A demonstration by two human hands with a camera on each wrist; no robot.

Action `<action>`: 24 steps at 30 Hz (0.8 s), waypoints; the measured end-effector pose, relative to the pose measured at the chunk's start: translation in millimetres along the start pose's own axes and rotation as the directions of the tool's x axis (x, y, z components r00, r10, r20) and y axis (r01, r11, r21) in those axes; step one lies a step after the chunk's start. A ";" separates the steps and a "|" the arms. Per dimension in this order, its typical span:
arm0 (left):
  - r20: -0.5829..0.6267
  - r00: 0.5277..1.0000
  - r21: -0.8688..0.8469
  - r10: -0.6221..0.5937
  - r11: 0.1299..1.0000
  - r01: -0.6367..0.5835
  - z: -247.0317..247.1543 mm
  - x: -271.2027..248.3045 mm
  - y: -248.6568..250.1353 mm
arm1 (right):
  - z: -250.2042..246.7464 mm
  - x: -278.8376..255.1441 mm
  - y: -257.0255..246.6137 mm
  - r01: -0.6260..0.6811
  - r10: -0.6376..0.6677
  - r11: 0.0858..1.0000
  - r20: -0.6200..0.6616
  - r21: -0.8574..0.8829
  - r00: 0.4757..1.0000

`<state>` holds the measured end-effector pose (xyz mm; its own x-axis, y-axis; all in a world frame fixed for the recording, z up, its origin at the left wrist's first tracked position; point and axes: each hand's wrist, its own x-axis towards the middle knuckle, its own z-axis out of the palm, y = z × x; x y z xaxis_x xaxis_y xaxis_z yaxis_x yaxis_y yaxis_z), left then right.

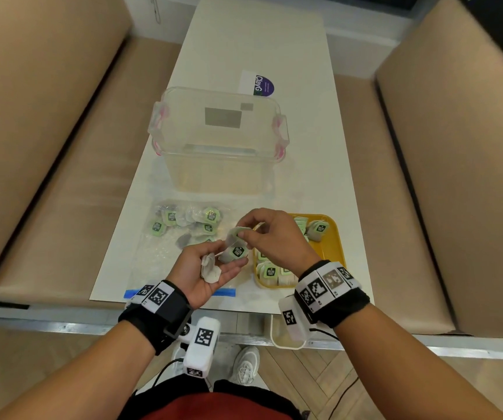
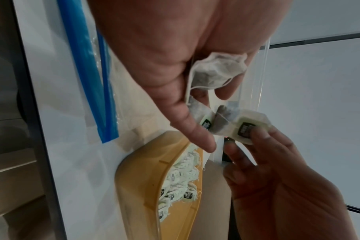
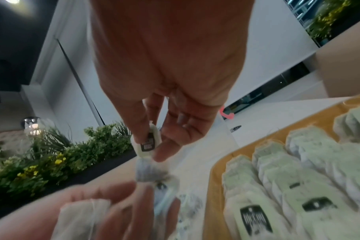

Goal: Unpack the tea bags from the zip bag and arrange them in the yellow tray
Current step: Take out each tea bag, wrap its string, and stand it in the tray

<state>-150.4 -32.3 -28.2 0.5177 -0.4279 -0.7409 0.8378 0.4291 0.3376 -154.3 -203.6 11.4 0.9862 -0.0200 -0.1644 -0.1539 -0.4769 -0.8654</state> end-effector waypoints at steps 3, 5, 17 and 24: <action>0.005 1.000 0.001 -0.002 1.000 0.002 -0.6 0.3 1.1 | -14.1 -5.7 -11.1 0.023 -0.022 1.000 -0.037 0.017 0.999; 0.013 1.000 -0.004 -0.004 1.000 0.004 -0.4 0.2 1.4 | -29.5 -8.5 -15.2 0.005 -0.001 0.999 -0.078 0.050 0.997; 0.018 1.000 -0.043 0.011 0.999 -0.010 -8.7 1.5 -1.6 | -131.7 -3.1 40.3 -0.290 0.214 0.749 -0.196 -0.596 0.957; 0.017 1.000 -0.033 0.008 0.999 -0.008 -12.4 1.6 -3.1 | -127.8 4.1 56.4 -0.302 0.244 0.709 -0.181 -0.637 0.953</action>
<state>-154.3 -24.4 -37.6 0.5272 -0.4376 -0.7284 0.8277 0.4582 0.3239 -151.1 -342.9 22.4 0.9131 -0.2943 -0.2820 -0.3685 -0.8918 -0.2624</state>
